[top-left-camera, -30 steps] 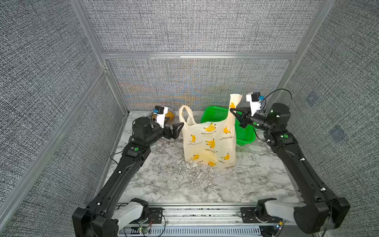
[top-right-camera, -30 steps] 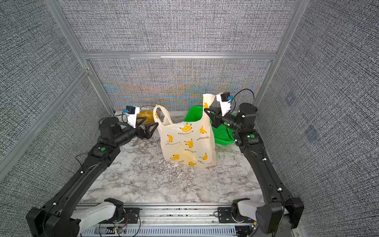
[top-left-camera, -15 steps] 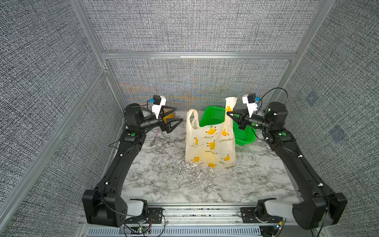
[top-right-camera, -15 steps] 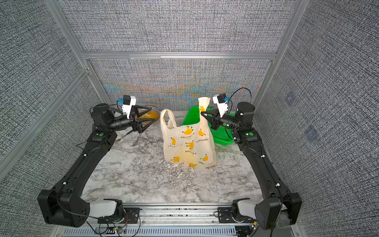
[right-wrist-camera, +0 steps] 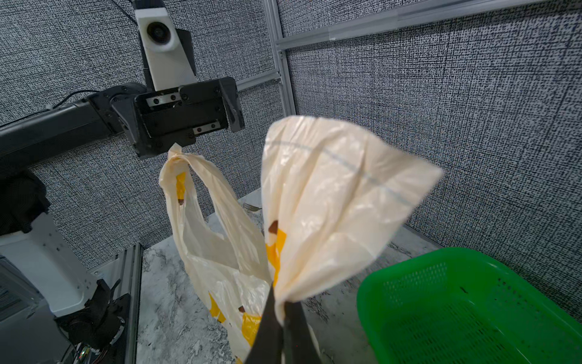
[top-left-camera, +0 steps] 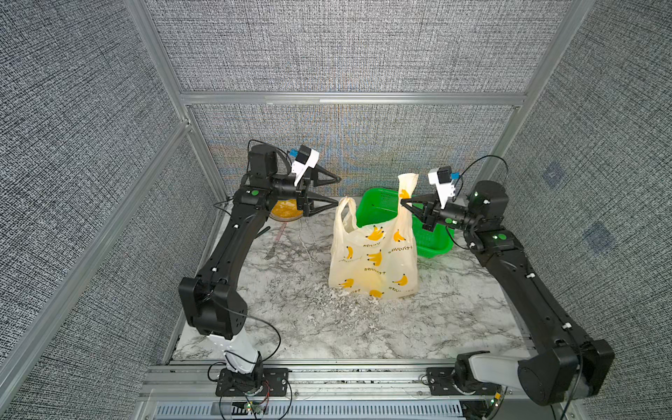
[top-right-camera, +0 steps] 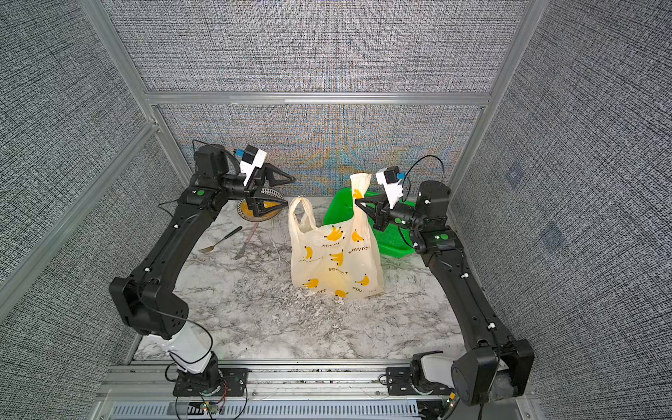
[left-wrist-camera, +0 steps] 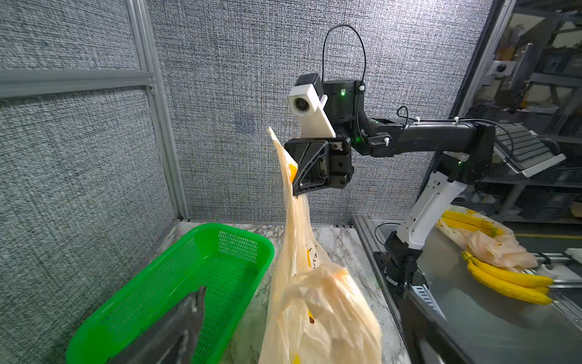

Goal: Place the banana into a plastic bag & tie a knot
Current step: Cross the plastic bag at the center of the board.

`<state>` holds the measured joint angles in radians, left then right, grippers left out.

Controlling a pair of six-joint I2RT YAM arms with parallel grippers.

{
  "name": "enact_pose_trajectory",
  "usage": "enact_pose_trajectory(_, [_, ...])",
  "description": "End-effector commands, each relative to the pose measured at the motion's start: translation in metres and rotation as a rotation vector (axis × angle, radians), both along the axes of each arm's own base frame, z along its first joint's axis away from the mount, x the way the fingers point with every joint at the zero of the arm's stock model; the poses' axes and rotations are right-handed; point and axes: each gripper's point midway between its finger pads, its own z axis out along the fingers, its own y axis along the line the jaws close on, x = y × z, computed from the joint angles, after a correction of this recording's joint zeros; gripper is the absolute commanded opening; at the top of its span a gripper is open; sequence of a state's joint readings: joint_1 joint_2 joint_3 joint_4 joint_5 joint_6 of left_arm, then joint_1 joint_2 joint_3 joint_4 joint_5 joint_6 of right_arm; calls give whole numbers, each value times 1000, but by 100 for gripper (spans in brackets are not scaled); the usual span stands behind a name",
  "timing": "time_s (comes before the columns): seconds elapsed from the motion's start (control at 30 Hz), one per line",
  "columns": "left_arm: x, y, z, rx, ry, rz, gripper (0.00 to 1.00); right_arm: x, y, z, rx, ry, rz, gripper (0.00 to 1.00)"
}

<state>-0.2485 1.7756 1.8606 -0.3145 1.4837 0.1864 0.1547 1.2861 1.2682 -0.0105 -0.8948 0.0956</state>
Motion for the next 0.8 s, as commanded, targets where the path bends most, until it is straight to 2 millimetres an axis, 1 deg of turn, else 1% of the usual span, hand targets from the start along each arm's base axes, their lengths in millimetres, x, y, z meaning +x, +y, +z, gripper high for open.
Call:
enact_pose_trajectory(0.0, [-19, -6, -7, -20, 67, -119, 99, -3, 1, 5, 1, -17, 8, 0])
enact_pose_trajectory(0.07, [-24, -10, -9, -32, 90, -150, 99, -5, 2, 6, -1, -22, 17, 0])
enact_pose_trajectory(0.13, [-28, -9, -9, -70, 101, -188, 99, -4, 2, 6, -2, -20, 13, 0])
enact_pose_trajectory(0.23, [-35, -11, -14, -78, 113, -198, 98, -5, 2, 5, -3, -19, 17, 0])
enact_pose_trajectory(0.4, [-38, -13, -24, -75, 143, -200, 93, -6, 3, 5, -7, -22, 21, 0])
enact_pose_trajectory(0.53, [-41, -15, -25, -74, 155, -207, 92, -5, 4, 3, -6, -15, 28, 0])
enact_pose_trajectory(0.77, [-50, -27, -27, -70, 166, -242, 90, -5, 7, 2, -4, -19, 33, 0])
